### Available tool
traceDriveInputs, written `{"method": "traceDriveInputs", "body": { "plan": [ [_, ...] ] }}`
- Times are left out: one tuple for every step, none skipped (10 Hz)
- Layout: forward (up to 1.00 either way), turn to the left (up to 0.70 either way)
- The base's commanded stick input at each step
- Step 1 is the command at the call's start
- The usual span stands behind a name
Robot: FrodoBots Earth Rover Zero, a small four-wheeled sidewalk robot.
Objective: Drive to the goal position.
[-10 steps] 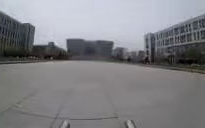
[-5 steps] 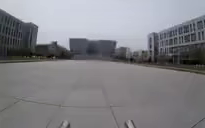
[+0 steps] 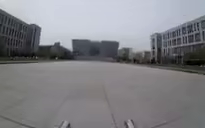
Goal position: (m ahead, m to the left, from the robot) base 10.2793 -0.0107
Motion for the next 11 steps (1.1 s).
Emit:
{"method": "traceDriveInputs", "body": {
  "plan": [
    [1.00, 0.00],
    [1.00, 0.00],
    [1.00, 0.00],
    [1.00, 0.00],
    [1.00, 0.00],
    [1.00, 0.00],
    [1.00, 0.00],
    [1.00, 0.00],
    [1.00, 0.00],
    [1.00, 0.00],
    [1.00, 0.00]
  ]
}}
